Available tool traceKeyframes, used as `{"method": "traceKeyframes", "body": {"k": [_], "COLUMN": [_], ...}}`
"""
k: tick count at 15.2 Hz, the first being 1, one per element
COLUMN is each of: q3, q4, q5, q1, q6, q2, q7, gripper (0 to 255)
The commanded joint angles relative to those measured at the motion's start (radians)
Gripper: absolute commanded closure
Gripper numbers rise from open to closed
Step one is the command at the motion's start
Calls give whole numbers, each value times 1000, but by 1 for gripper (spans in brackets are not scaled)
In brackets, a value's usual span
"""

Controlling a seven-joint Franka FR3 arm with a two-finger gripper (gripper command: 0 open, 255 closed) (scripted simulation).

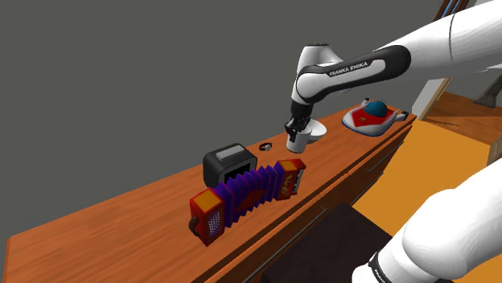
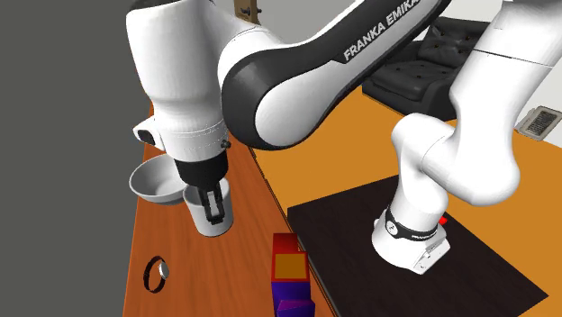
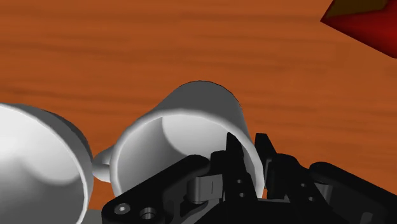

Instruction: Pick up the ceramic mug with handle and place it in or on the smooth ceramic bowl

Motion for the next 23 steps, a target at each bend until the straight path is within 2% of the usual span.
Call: {"method": "traceKeyframes", "body": {"k": [1,14,23], "q3": [0,2,-111], "q4": [18,142,387], "q5": [1,6,16], "q1": [0,2,-75], "q6": [-29,-195,-224], "q2": [-10,-53,151], "q7": [-3,-13,-210], "gripper": [255,255,255]}}
